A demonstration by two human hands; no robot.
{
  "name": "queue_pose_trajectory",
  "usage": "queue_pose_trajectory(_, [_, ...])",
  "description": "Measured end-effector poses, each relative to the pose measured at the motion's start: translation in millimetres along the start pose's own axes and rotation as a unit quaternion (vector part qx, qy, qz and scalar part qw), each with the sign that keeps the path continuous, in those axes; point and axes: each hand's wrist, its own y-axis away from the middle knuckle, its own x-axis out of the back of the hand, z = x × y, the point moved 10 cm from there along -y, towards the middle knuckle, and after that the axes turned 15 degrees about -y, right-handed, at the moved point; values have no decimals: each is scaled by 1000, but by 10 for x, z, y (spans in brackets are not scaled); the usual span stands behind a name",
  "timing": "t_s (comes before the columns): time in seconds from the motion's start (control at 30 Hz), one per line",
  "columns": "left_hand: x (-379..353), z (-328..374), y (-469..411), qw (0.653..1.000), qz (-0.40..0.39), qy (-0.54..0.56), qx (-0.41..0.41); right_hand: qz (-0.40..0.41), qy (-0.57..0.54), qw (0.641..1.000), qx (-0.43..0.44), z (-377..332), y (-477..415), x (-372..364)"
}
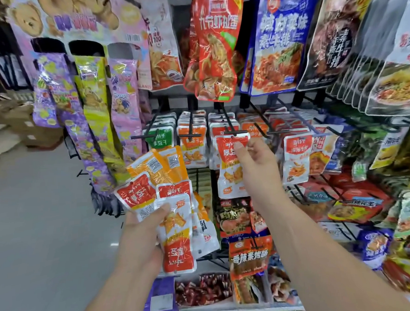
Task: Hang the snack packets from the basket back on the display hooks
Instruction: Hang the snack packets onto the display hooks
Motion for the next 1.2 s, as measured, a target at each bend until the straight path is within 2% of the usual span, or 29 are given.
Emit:
queue_pose_trajectory(0.37, [-213,38,-104,1000,-13,-13,-4,9,-22,1000,9,82,-34,39])
queue_pose_trajectory(0.57, [-198,12,-184,1000,-5,-12,-2,21,-10,1000,-14,150,-164,28])
queue_pose_trajectory(0.8, [-189,28,-179,1000,-4,-12,-4,85,32,996,-18,415,-626,-1])
queue_pose_trajectory(1.0, [-174,27,-161,1000,0,-18,-2,135,139,981,-5,483,-770,-17])
queue_pose_trajectory(1.2, [-201,29,-119,1000,-13,-12,-2,103,212,972,-11,465,-691,-65])
